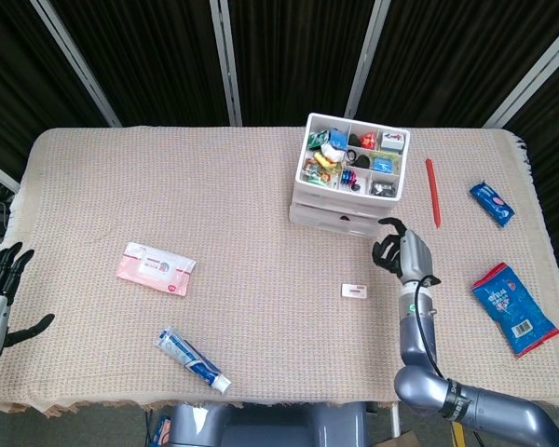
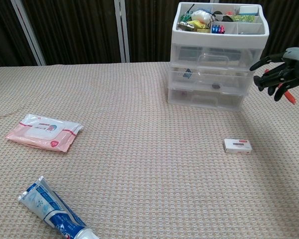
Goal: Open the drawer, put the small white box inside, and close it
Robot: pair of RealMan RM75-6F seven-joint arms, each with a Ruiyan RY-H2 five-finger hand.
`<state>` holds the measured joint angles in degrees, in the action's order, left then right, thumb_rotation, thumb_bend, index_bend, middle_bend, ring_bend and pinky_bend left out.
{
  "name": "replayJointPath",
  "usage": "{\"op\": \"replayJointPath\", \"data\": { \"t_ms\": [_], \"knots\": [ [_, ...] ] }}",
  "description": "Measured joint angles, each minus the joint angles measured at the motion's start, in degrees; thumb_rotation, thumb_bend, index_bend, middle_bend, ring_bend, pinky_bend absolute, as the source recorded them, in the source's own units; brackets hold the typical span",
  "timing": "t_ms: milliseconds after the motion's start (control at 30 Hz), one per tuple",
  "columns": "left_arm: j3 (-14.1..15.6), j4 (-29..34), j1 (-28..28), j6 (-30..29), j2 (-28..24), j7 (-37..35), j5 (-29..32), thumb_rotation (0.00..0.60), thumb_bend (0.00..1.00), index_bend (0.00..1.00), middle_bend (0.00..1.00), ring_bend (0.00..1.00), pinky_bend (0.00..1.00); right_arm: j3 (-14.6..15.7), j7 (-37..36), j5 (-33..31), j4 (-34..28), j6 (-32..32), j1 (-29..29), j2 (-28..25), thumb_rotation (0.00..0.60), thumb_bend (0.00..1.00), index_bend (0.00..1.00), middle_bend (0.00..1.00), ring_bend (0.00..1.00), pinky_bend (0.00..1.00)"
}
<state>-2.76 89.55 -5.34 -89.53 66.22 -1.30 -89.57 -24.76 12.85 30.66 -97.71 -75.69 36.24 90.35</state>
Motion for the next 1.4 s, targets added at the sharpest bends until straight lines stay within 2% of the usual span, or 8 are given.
{"op": "replayJointPath", "data": {
  "t_ms": [367,1000,1133,1400],
  "knots": [
    [0.01,0.12,-0.05,0.31,-0.1,-0.23,0.17,0.6,0.18,0.06,0.0,0.0,0.0,-0.17,0.38,0.4,2.09,1.09,-0.03,1.96,0.6,0.46,0.27,0.66,0.65,0.63],
    [-0.02,0.55,-0.24,1.26,-0.45,-0.94,0.83,0.6,0.18,0.06,0.0,0.0,0.0,-2.4,1.1,-1.03,6.97,3.39,1.78,6.29,0.6,0.46,0.28,0.66,0.65,0.63],
    [0.01,0.74,-0.31,1.64,-0.56,-1.05,1.04,0.6,0.18,0.06,0.0,0.0,0.0,-2.72,1.36,-1.39,8.34,3.97,2.22,7.21,0.6,0.46,0.32,0.66,0.65,0.63],
    [0.02,0.96,-0.38,1.93,-0.74,-1.18,1.22,0.6,0.18,0.06,0.0,0.0,0.0,-3.77,1.58,-2.17,10.01,4.56,2.69,8.43,0.6,0.46,0.49,0.66,0.65,0.63]
  ]
}}
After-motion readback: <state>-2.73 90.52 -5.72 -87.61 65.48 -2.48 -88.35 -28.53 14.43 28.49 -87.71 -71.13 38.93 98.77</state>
